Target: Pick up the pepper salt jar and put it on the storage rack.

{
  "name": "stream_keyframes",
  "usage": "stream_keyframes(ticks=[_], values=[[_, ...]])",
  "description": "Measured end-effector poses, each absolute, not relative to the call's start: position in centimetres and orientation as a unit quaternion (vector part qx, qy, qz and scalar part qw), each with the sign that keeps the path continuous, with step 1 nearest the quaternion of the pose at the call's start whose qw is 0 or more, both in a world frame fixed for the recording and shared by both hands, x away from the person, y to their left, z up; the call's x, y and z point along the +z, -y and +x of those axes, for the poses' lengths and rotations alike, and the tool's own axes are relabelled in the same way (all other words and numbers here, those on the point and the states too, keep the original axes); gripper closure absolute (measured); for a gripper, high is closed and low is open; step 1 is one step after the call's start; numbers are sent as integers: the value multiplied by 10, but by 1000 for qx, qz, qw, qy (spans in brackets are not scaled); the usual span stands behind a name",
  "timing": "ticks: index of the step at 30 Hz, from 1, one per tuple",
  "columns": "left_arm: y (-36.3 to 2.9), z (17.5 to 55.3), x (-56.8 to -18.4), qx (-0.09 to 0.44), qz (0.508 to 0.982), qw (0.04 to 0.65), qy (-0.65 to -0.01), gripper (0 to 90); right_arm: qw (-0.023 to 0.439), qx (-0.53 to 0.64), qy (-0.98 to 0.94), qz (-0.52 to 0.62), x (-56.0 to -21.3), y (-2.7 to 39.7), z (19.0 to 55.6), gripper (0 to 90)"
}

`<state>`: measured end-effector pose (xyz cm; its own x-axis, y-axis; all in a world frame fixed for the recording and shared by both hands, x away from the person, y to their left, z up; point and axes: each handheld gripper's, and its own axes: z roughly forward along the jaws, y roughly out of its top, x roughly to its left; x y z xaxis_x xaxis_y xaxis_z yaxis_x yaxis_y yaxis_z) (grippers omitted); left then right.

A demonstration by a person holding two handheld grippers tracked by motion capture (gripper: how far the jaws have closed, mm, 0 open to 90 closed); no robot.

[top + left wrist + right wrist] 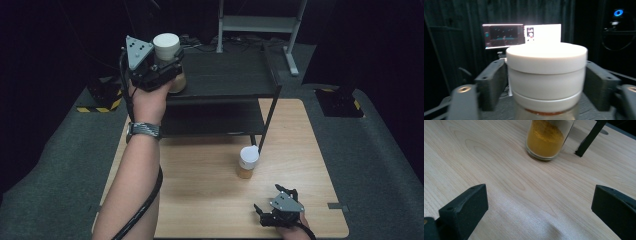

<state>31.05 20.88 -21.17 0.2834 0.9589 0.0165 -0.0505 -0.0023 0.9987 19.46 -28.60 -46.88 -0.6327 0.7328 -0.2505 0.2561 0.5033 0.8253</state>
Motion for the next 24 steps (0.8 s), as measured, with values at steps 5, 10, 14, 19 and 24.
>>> stream_keyframes(ticks=[5,10,14,19,24], values=[[-209,307,-213,441,553,576,-409,7,303,394,-813,302,-469,286,194,0],[-213,300,-213,445,556,576,-401,4,304,391,-814,302,-469,284,194,0],[-217,294,-214,446,554,576,-403,5,305,390,-815,301,-469,284,194,0],[-220,282,-216,444,552,579,-403,4,306,390,-815,300,-469,284,194,0],[-224,270,-219,439,548,590,-398,4,308,387,-816,298,-469,283,193,0]])
